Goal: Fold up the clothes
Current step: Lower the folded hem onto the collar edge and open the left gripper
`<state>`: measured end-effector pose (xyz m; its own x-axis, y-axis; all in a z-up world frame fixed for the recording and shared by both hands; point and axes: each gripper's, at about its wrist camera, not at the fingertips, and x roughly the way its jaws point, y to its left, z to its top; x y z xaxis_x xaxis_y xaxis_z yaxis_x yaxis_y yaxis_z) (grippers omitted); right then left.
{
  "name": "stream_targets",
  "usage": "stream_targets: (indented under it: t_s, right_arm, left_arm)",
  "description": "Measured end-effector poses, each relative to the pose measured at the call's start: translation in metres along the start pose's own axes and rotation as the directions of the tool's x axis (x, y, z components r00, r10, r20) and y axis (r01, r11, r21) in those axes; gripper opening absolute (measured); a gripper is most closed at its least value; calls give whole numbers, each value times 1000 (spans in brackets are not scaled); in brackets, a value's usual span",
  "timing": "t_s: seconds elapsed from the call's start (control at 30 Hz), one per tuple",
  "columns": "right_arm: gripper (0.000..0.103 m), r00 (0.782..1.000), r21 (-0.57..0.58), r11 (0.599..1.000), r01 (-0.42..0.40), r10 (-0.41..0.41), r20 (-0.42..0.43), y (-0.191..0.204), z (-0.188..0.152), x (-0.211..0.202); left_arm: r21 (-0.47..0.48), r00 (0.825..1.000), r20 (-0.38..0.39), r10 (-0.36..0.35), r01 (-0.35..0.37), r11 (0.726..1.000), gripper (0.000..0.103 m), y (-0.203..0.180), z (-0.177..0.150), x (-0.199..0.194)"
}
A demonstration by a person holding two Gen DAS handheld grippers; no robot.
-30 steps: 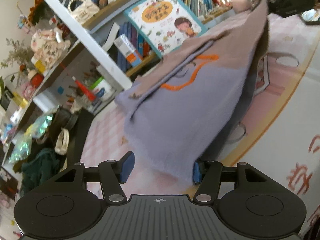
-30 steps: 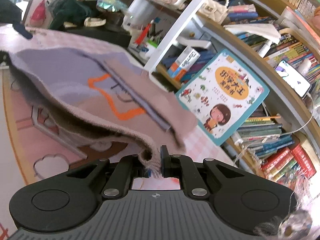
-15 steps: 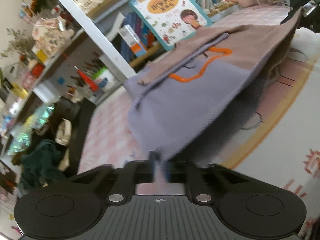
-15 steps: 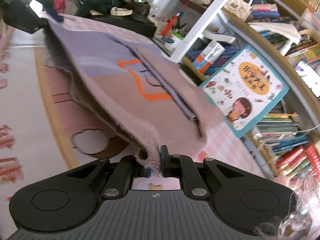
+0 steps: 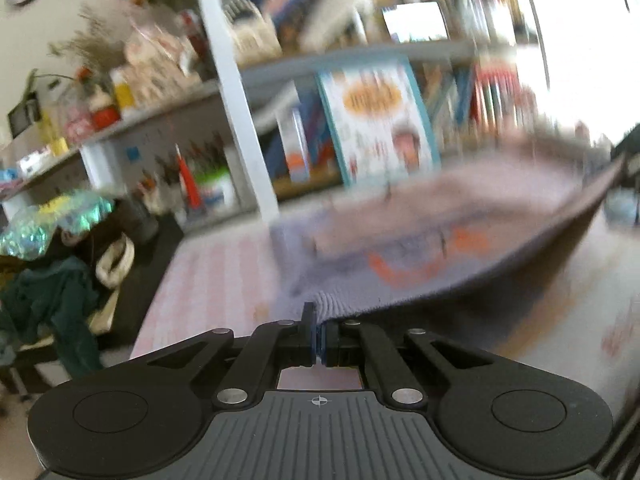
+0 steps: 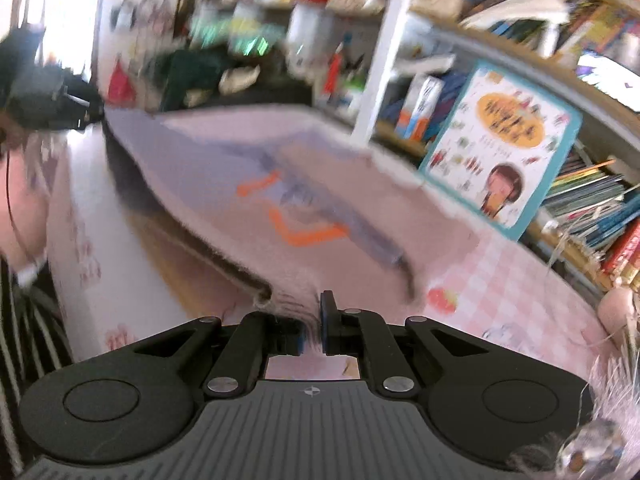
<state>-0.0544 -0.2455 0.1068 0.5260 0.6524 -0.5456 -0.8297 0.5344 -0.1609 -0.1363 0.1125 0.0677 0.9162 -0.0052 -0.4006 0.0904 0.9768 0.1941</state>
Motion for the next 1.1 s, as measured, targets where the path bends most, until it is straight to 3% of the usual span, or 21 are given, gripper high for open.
stream_targets:
  t_s: [0.17, 0.33, 0.53, 0.63, 0.9, 0.93, 1.03, 1.1]
  right_arm:
    - [6, 992, 77, 997, 25, -35, 123, -36, 27, -5]
    - [6, 977, 187, 982, 36, -74, 198, -88, 49, 17]
    - [6, 980, 265, 962, 65, -111, 163, -138, 61, 74]
    - [6, 989, 339, 940, 43, -89, 121, -166, 56, 106]
    - [6, 1000, 546, 838, -1, -9, 17, -219, 26, 180]
    - [6, 1000, 570, 821, -3, 0, 5, -224, 22, 188]
    - [8, 1000, 622, 783, 19, -2, -28, -234, 10, 206]
    - [8, 999, 645, 764, 39, -13, -44, -238, 3, 213]
  left_arm:
    - [-135, 987, 163, -3, 26, 991, 2, 28, 39, 25]
    - [-107, 977, 211, 21, 1, 994, 2, 41, 73, 80]
    - [-107, 989, 144, 31, -15, 994, 2, 47, 95, 159]
    - [-114, 996, 86, 24, -14, 993, 2, 50, 94, 198]
    - [-159, 996, -92, 4, -19, 987, 11, 61, 71, 278]
    - [-154, 993, -116, 11, -29, 988, 17, 62, 68, 283]
    - [-139, 985, -170, 37, -61, 988, 60, 67, 62, 293]
    - [-147, 991, -133, -13, -7, 989, 62, 76, 60, 284]
